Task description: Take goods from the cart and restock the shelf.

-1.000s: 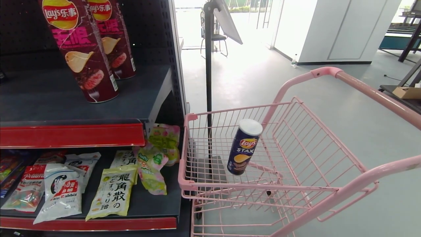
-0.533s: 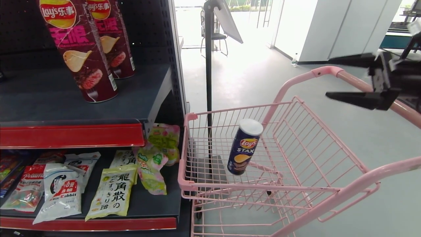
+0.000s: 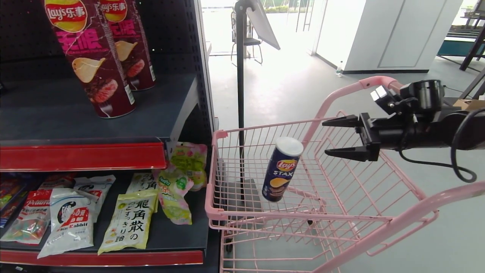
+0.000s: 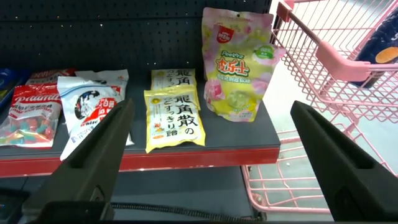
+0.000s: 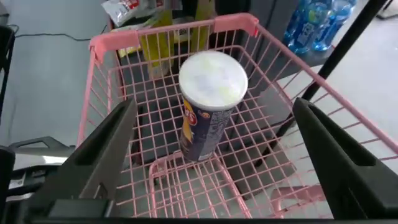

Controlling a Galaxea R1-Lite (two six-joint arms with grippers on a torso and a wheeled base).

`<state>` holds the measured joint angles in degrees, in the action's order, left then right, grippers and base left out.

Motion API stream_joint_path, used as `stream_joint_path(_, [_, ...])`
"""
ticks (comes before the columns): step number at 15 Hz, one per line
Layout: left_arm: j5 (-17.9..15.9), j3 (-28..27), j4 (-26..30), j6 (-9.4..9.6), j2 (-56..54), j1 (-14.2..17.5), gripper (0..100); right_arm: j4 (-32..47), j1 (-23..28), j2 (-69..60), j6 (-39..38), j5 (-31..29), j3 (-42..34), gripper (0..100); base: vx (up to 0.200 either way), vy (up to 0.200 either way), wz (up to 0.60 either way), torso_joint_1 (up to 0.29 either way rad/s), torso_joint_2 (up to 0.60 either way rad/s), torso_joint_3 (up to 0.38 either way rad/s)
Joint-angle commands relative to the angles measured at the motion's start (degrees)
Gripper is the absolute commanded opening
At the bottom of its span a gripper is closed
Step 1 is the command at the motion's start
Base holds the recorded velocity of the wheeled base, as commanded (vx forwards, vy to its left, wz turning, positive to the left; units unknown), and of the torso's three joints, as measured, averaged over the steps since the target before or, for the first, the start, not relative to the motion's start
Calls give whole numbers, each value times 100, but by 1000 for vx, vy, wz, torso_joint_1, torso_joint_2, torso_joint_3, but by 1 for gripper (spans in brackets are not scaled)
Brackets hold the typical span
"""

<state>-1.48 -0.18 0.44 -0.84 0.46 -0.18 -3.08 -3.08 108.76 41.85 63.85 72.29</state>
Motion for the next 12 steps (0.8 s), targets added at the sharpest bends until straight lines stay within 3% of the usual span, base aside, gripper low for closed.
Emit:
stream_joint_path(1, [-2,1,0,5,6,1,100,1,-201,611,16,-66,48,100,0,0,0,0,0,0])
stream_joint_path(11, [-2,1,0,-4,-2,1,100,-26,-544,2167,25,-251,971,100,0,0,0,0,0,0])
stream_joint_path(12, [-2,1,0,-4,6,1,100,-61,-755,2184,-1,-251,998,100,0,0,0,0,0,0])
